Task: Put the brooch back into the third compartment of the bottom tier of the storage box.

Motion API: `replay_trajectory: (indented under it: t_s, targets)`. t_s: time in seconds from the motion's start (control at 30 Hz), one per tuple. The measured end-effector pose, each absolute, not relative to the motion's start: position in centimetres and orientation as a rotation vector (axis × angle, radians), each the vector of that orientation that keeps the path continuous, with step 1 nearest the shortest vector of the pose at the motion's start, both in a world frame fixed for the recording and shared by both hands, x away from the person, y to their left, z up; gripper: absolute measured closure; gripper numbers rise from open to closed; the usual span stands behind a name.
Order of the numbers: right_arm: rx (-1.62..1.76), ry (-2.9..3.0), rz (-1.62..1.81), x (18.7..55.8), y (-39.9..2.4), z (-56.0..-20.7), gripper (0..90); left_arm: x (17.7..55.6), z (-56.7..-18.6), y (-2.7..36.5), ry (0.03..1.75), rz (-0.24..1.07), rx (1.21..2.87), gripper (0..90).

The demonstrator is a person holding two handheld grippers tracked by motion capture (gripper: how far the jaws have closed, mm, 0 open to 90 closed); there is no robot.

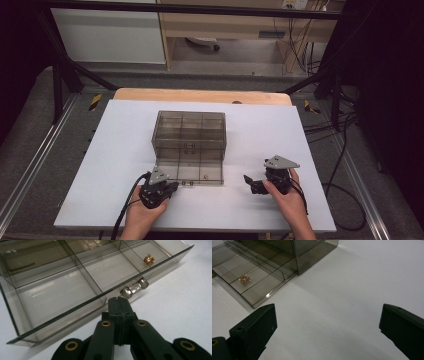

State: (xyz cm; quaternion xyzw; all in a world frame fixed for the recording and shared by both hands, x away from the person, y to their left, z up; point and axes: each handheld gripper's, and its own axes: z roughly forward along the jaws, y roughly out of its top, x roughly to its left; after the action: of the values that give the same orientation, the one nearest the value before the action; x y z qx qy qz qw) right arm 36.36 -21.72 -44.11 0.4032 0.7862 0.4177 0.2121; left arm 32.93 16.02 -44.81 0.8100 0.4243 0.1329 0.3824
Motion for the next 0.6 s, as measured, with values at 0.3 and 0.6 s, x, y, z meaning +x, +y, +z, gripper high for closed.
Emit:
replay_trajectory:
  t_s: [0.3, 0.6]
  targets:
    - [1.12, 2.184, 1.161, 36.38, -21.73, -44.11, 1.9, 33.19, -44.88, 15.94, 1.087, 0.348, 2.069, 90.0]
    - [1.119, 2.182, 1.162, 36.38, -21.74, -44.11, 1.9, 33.34, -45.05, 15.68, 1.085, 0.344, 2.075, 90.0]
